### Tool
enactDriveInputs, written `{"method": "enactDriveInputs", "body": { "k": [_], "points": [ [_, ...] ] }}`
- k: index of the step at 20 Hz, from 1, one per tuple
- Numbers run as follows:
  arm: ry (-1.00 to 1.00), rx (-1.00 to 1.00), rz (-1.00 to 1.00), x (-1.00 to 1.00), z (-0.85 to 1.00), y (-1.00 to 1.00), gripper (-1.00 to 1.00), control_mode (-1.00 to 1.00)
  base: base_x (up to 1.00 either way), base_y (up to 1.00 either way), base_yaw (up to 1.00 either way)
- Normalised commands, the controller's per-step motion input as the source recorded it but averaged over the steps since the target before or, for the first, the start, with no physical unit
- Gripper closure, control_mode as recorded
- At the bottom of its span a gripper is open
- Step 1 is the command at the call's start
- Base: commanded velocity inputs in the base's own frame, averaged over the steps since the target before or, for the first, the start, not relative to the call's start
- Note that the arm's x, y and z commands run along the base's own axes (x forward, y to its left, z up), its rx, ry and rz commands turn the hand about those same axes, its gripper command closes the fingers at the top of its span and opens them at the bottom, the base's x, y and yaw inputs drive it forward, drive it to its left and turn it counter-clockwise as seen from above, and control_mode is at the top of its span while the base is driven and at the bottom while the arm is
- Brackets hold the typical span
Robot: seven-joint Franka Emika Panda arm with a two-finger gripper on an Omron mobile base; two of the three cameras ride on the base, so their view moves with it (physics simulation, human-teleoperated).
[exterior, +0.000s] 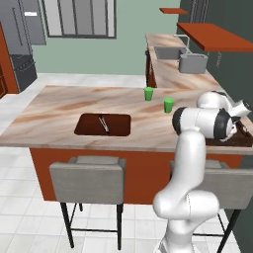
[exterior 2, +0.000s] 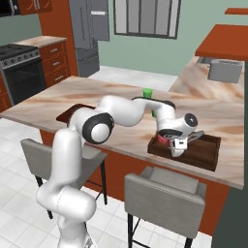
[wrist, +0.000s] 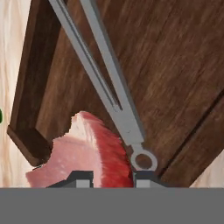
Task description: Gather the squash and potato from the fridge and place them on a tray on the dining counter. Then gather the chicken drumstick and steak from the fridge and place them on the other tray.
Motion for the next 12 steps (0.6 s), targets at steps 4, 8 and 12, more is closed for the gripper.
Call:
{"method": "enactDriveInputs", "body": {
  "k": [4,8,12],
  "points": [
    [0.0,0.0,0.01,0.42,-0.18,-0.01,1.0,-1.0,0.0,0.0,0.0],
    [0.0,0.01,0.0,0.43,-0.07,0.0,-1.0,-1.0,0.0,0.0,0.0],
    [-0.05,0.05,0.02,0.06,0.0,-0.03,-1.0,-1.0,0.0,0.0,0.0]
  ]
}}
